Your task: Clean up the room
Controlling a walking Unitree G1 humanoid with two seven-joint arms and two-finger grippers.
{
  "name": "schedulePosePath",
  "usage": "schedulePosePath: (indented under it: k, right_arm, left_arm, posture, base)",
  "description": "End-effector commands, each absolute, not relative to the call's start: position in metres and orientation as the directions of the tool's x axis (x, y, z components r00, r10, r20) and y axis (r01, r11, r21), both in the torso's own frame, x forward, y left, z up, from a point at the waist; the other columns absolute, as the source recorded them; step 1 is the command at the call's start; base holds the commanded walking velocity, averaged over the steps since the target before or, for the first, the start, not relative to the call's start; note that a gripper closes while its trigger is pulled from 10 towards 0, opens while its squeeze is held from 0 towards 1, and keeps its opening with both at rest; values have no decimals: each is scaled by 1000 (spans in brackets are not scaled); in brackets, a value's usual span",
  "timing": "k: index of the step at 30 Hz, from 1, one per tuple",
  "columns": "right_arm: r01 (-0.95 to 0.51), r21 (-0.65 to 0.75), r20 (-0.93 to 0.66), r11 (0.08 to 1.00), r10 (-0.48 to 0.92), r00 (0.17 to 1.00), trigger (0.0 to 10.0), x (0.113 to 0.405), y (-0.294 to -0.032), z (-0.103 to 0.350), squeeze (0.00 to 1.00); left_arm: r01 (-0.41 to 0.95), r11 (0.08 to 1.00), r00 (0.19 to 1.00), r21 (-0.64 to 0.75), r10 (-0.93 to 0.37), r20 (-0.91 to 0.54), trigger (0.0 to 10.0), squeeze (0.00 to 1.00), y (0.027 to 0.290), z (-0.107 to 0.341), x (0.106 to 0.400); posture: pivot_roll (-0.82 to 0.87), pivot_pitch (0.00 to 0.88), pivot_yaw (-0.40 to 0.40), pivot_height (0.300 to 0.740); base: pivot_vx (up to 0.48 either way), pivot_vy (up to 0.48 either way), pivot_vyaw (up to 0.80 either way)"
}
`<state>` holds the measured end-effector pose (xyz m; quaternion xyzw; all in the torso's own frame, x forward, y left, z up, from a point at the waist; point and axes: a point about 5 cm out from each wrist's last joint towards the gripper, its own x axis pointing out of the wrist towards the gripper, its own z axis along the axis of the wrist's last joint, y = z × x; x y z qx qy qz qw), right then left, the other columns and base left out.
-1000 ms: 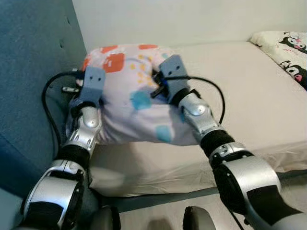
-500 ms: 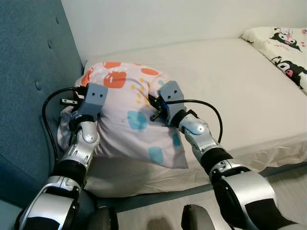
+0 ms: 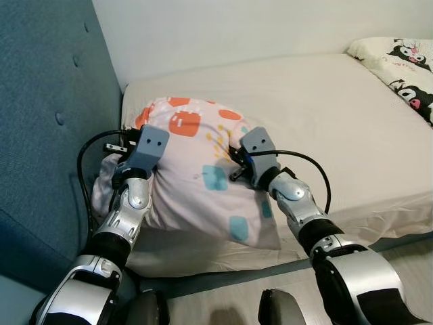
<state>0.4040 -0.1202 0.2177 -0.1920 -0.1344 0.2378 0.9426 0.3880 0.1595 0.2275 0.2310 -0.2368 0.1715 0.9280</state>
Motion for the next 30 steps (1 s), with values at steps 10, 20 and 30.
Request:
schedulePosePath:
  k: [10, 20, 30]
  right_arm:
    - [-367, -412, 101, 834, 442, 891, 10000, 401, -137, 197, 0]
    - [-342, -383, 58, 858, 392, 918, 10000, 395, -150, 175, 0]
    - [-164, -240, -11, 957, 166, 986, 10000, 391, -191, 155, 1000]
  left_arm:
    - [-141, 967, 867, 211, 18, 497, 10000, 0, 143, 237, 386]
    - [258, 953, 862, 159, -302, 408, 10000, 0, 128, 225, 369]
    - [346, 923, 876, 170, -382, 295, 10000, 0, 143, 190, 341]
  posture:
    - [143, 299, 9, 586]
    - [151, 304, 19, 586]
    - [160, 307, 22, 586]
  base:
    - [0, 0, 0]
    - [0, 0, 0]
    - [0, 0, 0]
